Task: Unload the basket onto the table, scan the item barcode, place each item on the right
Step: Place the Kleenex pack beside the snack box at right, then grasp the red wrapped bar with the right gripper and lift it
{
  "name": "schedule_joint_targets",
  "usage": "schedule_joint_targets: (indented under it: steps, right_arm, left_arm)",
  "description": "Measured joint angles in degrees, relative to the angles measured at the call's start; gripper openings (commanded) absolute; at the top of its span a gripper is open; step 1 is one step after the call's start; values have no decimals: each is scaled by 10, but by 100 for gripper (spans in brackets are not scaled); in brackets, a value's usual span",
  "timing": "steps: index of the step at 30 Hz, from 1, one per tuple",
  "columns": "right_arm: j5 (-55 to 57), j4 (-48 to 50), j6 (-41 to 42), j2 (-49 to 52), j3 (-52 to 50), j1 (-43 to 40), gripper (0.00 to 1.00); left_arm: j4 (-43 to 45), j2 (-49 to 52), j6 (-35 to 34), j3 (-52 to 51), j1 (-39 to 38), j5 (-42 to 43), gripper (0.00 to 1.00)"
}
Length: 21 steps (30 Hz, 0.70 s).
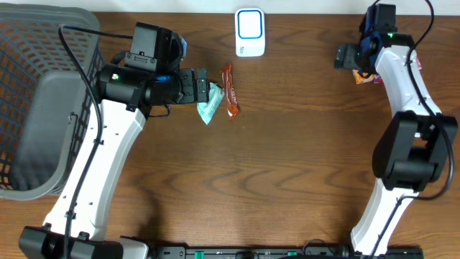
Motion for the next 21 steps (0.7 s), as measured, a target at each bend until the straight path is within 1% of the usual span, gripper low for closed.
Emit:
schedule_joint_targets:
  steps: [3,5,9,15,19,21]
  right_arm:
    - [-83,-14,7,-44,0,12,99]
    - [-183,-25,11,-87,0,25,99]
    - [-302,-40,16,-107,2,61,99]
    - [-357,-46,22,-56,2,158,99]
    - [-363,-25,49,-6,2,215,99]
    - [-360,-12,71,21,2,241,97]
  left_arm:
    - [0,0,0,0,0,0,98]
    - [0,0,0,0,0,0,98]
    - [0,0,0,0,0,0,98]
    - [0,0,0,0,0,0,98]
    - [0,0,0,0,0,0,98]
    - [0,0,0,0,0,0,98]
